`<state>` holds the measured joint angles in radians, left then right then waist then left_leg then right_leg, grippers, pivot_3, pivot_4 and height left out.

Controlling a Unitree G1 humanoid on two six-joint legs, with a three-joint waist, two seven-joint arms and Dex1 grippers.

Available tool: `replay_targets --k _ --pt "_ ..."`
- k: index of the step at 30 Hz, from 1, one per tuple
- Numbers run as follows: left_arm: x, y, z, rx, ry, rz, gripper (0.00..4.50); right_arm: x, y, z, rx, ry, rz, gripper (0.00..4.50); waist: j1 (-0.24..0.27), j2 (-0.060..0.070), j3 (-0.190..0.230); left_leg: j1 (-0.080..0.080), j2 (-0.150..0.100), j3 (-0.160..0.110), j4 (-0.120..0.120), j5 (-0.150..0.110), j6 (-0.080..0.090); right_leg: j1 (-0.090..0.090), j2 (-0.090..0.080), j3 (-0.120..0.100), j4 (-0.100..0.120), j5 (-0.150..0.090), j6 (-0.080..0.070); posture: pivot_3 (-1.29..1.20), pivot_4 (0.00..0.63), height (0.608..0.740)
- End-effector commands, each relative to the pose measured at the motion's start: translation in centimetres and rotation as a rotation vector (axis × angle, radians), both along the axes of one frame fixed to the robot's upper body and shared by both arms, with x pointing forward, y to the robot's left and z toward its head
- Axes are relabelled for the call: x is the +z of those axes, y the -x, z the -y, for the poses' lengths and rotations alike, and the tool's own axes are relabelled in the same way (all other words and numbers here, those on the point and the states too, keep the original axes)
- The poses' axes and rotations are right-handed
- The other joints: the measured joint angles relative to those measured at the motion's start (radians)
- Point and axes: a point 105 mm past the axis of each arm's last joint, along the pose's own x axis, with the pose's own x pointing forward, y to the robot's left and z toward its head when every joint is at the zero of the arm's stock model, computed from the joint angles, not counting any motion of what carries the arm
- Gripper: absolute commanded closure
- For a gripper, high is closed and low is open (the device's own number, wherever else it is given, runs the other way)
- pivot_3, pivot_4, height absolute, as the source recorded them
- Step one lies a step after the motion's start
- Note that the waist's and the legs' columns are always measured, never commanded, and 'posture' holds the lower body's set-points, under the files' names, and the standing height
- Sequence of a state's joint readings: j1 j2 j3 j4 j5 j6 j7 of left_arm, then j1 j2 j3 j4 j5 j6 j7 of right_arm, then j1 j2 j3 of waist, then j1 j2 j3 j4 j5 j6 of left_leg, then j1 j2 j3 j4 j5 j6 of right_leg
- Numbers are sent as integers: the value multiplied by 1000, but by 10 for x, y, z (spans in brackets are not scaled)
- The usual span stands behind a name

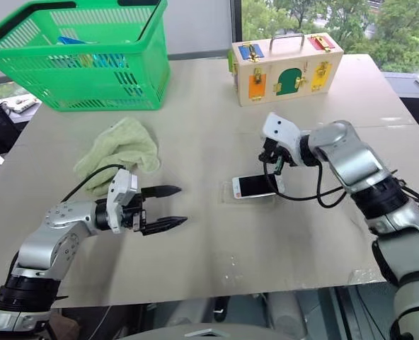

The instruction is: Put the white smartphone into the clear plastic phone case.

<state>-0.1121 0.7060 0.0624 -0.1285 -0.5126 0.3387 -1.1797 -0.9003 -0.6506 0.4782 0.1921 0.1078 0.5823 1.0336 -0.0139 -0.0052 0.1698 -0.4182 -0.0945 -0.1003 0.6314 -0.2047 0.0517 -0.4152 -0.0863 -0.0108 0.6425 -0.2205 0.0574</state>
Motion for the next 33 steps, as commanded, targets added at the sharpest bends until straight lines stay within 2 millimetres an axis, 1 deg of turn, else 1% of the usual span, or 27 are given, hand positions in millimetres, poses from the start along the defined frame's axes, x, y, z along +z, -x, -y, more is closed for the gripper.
replay_targets --k 1,4,7,10,14,17,20,23,25,26,28,30,31,33 --pt "6 1 4 -1 5 47 0 0 -11 -6 83 72 58 4399 -2 0 0 0 0 1 -1 1 -2 0 0 0 0 0 0 0 150 740" --pt "6 3 5 7 9 49 0 -7 -12 -9 126 94 42 4399 -1 0 0 0 0 1 -1 2 -4 0 0 1 0 0 0 0 150 740" --pt "6 5 5 18 12 51 0 -16 -5 -12 208 111 -7 4399 0 0 0 0 0 1 -1 2 -4 0 0 1 0 0 0 0 150 740" --pt "6 6 4 30 12 52 0 -16 7 -16 286 90 -62 4399 0 0 0 0 0 1 -1 2 -3 -1 0 1 0 0 0 0 150 740" --pt "6 8 3 36 12 51 0 -15 12 -16 324 93 -67 4399 0 0 0 0 0 1 -1 1 -3 -1 1 1 0 0 0 0 150 740" --pt "5 8 3 38 11 50 0 -11 13 -18 328 84 -43 4399 -1 0 0 0 0 0 -1 0 -2 -1 1 1 0 0 0 0 150 740" --pt "6 7 3 37 11 50 0 0 14 -19 325 44 -6 4399 0 0 0 0 0 0 -1 0 -2 -1 1 1 0 0 0 0 150 740" --pt "5 7 3 35 10 49 0 21 22 -28 283 -113 -47 4399 1 0 0 0 0 1 -1 0 -3 -1 1 1 0 0 0 0 150 740" --pt "5 6 3 32 10 48 0 24 28 -31 263 -156 -70 4399 1 0 0 0 0 0 -1 -1 -2 -1 1 1 0 0 0 0 150 740" --pt "5 6 4 30 10 47 0 20 27 -32 244 -148 -64 4399 1 0 0 0 0 0 -1 -1 -2 -1 1 1 0 0 0 0 150 740" --pt "5 5 5 25 11 47 0 3 17 -31 157 -96 -14 4399 1 0 0 1 0 0 -1 -1 -2 -1 1 1 0 0 0 0 150 740" --pt "5 4 6 21 12 47 0 -10 16 -32 132 -65 6 4399 1 0 0 1 0 0 -1 -2 -3 0 1 1 1 0 0 0 150 740" --pt "5 4 6 20 13 47 0 -12 16 -33 131 -61 9 4399 2 0 0 1 0 0 -1 -2 -3 0 1 1 1 0 0 0 150 740" --pt "5 3 5 19 11 48 0 -19 29 -41 174 -80 -37 4399 2 0 0 1 0 1 -1 -1 -2 -1 1 2 1 0 0 0 150 740"
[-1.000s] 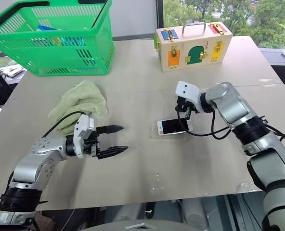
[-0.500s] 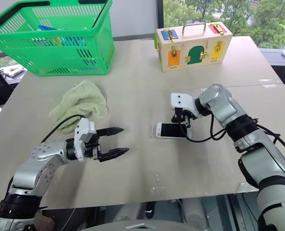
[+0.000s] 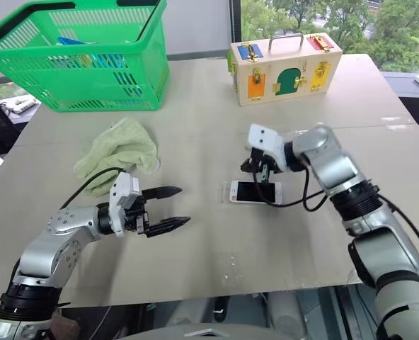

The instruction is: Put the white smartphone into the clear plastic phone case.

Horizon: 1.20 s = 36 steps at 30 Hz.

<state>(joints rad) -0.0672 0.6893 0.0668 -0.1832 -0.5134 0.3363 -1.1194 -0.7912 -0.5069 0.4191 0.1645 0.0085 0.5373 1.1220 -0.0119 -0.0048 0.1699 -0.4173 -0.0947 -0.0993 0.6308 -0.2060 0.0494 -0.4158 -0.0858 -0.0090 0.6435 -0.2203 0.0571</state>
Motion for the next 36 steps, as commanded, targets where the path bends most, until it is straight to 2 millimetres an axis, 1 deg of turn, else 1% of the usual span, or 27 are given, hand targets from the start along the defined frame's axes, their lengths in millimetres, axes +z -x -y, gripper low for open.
replay_targets --k 1,3,6,9,11,12,14,16,18,20,23,25,29,31,36 --pt "7 -1 1 -19 2 33 0 5 15 -13 69 -25 15 4399 -1 0 0 0 0 0 0 0 1 0 0 0 0 0 0 0 150 740" --pt "7 -1 0 -19 0 34 0 -1 22 -15 98 -15 -5 4399 -1 0 0 0 0 0 0 1 1 0 0 0 0 0 0 0 150 740" --pt "7 -2 -1 -16 -2 35 0 -2 24 -16 97 -16 -4 4399 -3 0 0 0 0 0 0 1 1 0 0 0 0 0 0 0 150 740" --pt "8 -1 -1 -13 -2 38 0 18 9 -14 20 -83 61 4399 -2 0 0 0 0 0 0 0 1 0 0 0 0 0 0 0 150 740" --pt "7 -1 -1 -10 -1 39 0 39 7 -12 -10 -149 89 4399 -2 0 0 0 0 0 1 0 1 0 0 0 0 0 0 0 150 740" --pt "7 0 -2 -8 -1 39 0 48 9 -12 -11 -187 89 4399 -1 0 0 0 0 0 1 0 1 0 0 0 1 0 0 0 150 740" --pt "7 1 -2 -4 0 38 0 62 23 -12 13 -265 50 4399 1 0 0 0 0 0 1 0 1 0 0 0 1 0 0 0 150 740" --pt "6 2 -2 -2 0 36 0 65 45 -9 82 -282 -19 4399 3 0 0 0 0 -1 1 0 1 0 0 0 0 0 0 0 150 740" --pt "5 3 -2 -4 1 33 0 58 72 -3 154 -247 -129 4399 6 0 0 0 0 -1 0 0 2 0 0 -1 0 0 0 0 150 740" --pt "5 3 -2 -6 2 30 0 46 90 4 189 -182 -210 4399 9 0 0 0 0 -1 0 0 2 1 -1 -1 -1 0 0 0 150 740" --pt "4 2 -1 -12 3 28 0 16 100 19 178 -34 -251 4399 7 0 0 -1 0 -1 1 -1 2 1 -2 -1 -1 0 0 0 150 740" --pt "4 1 0 -15 3 27 0 4 101 23 173 3 -261 4399 2 0 0 -1 1 -1 1 -2 0 1 -1 -1 -1 -1 0 0 150 740" --pt "5 0 0 -18 3 27 0 -11 92 25 134 38 -241 4399 -2 0 0 0 2 0 2 -1 0 1 -1 -2 -1 -2 -3 0 150 740" --pt "5 1 0 -19 1 27 0 -15 87 25 121 45 -224 4399 0 0 0 0 2 0 2 0 2 1 -1 -2 -1 0 0 0 150 740" --pt "5 1 -2 -19 -2 27 0 -18 76 19 101 37 -186 4399 2 0 0 0 1 0 2 0 2 1 -1 -2 -1 0 0 0 150 740"
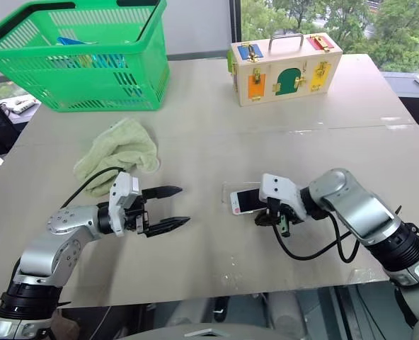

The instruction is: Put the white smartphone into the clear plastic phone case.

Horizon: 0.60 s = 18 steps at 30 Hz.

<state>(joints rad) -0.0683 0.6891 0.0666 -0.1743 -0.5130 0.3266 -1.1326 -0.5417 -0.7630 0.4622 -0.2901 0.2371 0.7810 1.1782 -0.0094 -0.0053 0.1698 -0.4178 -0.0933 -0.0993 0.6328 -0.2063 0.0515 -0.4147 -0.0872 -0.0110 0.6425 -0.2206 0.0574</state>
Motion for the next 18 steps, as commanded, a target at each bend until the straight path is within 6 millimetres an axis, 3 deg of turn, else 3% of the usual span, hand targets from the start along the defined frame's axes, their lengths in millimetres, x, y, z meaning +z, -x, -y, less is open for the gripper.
replay_targets --k 1,11,18 --pt "6 0 -1 -9 -4 25 0 7 -11 -5 -3 -9 73 4399 0 0 0 0 0 0 0 0 0 0 0 0 0 0 0 0 150 740" --pt "7 1 -4 -9 -10 26 0 13 -22 -9 -32 -40 105 4399 -1 0 0 0 0 0 0 0 0 0 0 0 0 0 0 0 150 740" --pt "7 1 -6 -9 -12 27 0 28 -12 -11 6 -100 59 4399 -1 0 0 0 0 0 0 0 0 0 0 0 0 0 0 0 150 740"
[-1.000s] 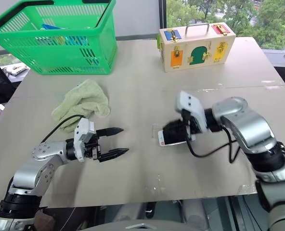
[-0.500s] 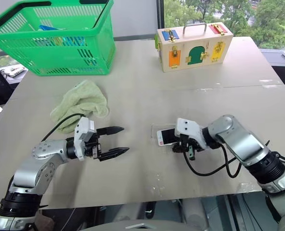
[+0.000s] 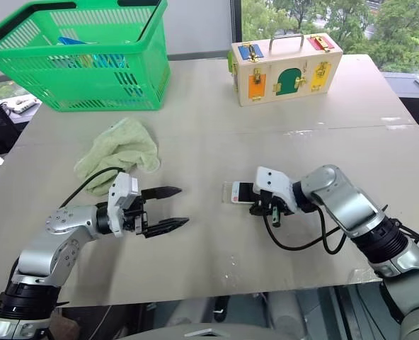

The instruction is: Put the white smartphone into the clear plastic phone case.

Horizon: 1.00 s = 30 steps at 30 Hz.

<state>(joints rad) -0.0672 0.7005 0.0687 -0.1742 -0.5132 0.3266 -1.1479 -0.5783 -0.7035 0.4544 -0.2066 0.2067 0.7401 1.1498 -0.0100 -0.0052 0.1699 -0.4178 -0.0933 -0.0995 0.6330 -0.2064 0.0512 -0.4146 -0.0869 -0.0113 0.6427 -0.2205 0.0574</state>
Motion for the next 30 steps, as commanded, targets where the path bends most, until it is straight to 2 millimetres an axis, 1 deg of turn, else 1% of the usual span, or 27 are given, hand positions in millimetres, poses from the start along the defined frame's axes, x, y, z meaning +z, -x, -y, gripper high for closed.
replay_targets --k 1,2,3,5,6,7,9,12,17,20,23,25,27,29,30 --pt "7 0 -4 3 -2 29 0 38 10 -12 56 -143 -16 4399 0 0 0 0 0 0 0 0 0 0 0 0 0 0 0 0 150 740" --pt "7 0 -4 3 -2 29 0 47 12 -18 60 -195 -25 4399 -2 0 0 0 0 0 0 0 0 0 0 0 0 0 0 0 150 740" --pt "7 0 -4 3 -2 29 0 54 9 -23 48 -229 -13 4399 -4 0 0 0 0 0 0 0 0 0 0 0 0 0 0 0 150 740" --pt "7 0 -4 4 -2 28 0 55 -4 -27 -11 -235 27 4399 -6 0 0 0 0 0 0 0 0 0 1 0 0 0 0 0 150 740" --pt "7 0 -4 4 -1 28 0 51 -11 -28 -37 -214 52 4399 -5 0 0 0 1 0 0 0 0 0 1 0 0 0 0 0 150 740" --pt "7 0 -3 3 -1 29 0 43 -19 -27 -59 -168 83 4399 -3 0 0 0 1 0 0 0 0 0 1 0 0 0 0 0 150 740" --pt "8 0 -3 2 0 29 0 27 -27 -25 -68 -89 117 4399 4 0 0 0 0 0 0 0 0 0 1 0 0 0 0 0 150 740" --pt "8 0 -3 3 -1 30 0 9 -32 -27 -67 -28 112 4399 5 0 0 0 -1 0 0 0 0 0 0 0 0 0 0 0 150 740" --pt "8 0 -3 5 -2 31 0 -30 -36 -20 -45 135 107 4399 -4 -1 -1 2 0 0 0 0 0 1 0 1 0 0 0 0 150 740" --pt "8 1 -1 4 -2 30 0 -46 -37 -16 -47 184 87 4399 -3 -2 -5 4 0 0 0 -1 -2 2 1 0 1 0 0 0 150 740" --pt "8 2 -1 4 -2 29 0 -54 -34 -13 -30 204 70 4399 -2 -3 -13 5 0 0 0 -1 -3 4 1 0 1 0 0 0 150 740" --pt "7 2 -1 4 -3 28 0 -57 -34 -13 -26 197 68 4399 -1 -4 -17 5 0 0 0 -1 -3 4 1 0 1 0 0 0 150 740" --pt "7 2 -1 4 -4 27 0 -55 -37 -13 -48 179 81 4399 -1 -4 -20 5 0 0 0 -1 -3 4 1 0 1 0 0 0 150 740" --pt "7 2 -1 4 -3 26 0 -43 -40 -16 -46 109 130 4399 -1 -5 -22 5 0 0 0 -2 -3 4 1 0 1 0 0 0 150 740" --pt "7 2 0 3 -3 26 0 -28 -44 -21 -69 27 149 4399 0 -5 -22 5 0 0 0 -2 -3 4 1 0 1 0 0 0 150 740"
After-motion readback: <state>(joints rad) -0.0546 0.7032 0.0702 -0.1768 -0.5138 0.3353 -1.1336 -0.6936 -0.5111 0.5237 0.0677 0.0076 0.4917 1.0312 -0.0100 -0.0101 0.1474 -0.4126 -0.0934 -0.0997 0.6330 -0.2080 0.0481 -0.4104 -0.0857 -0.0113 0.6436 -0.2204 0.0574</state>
